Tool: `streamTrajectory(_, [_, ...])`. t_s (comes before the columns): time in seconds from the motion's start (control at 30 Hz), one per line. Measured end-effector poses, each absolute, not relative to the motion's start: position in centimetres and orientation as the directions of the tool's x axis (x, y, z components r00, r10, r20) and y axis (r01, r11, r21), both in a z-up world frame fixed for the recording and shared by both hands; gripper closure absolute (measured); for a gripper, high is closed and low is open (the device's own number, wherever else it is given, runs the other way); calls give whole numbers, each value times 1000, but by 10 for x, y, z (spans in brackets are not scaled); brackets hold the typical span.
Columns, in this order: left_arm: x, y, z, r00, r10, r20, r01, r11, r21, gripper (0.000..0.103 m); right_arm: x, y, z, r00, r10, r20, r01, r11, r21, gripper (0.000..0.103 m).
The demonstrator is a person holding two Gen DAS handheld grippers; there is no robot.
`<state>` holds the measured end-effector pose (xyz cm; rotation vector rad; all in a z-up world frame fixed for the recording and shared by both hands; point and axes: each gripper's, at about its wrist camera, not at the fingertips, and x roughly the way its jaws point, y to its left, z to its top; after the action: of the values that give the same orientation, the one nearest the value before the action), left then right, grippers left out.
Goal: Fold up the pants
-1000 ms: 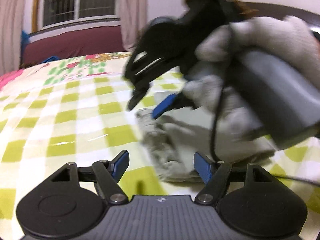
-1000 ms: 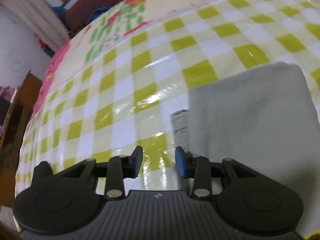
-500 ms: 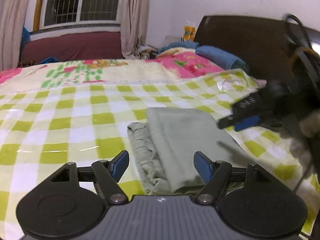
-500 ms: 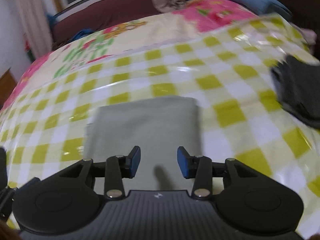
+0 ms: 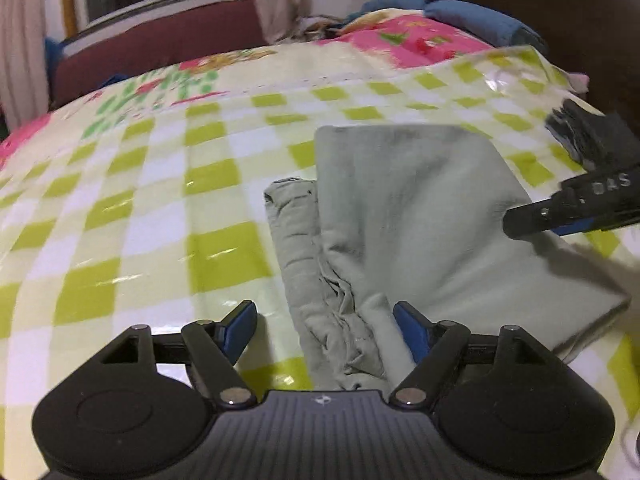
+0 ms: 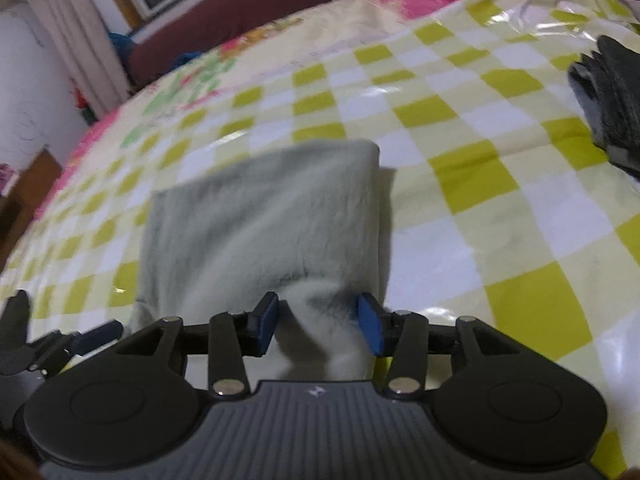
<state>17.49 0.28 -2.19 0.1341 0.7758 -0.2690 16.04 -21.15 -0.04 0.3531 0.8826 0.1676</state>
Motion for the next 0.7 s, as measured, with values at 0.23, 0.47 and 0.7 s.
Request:
streamTrajectory(0.23, [151, -16, 11, 767, -173, -618, 294, 951, 98, 15, 148, -223, 3, 657, 279, -700, 59, 907, 417, 57])
streamTrajectory(0.47, [162, -34, 15, 792, -177, -584, 302, 945, 124, 15, 144, -209, 15, 727, 235, -646, -4, 941, 338, 57])
streamTrajectory(0.7, [201, -24, -16, 754, -96, -649, 253, 956, 152, 14, 189, -184, -3, 726, 243, -644, -117, 966, 232, 56])
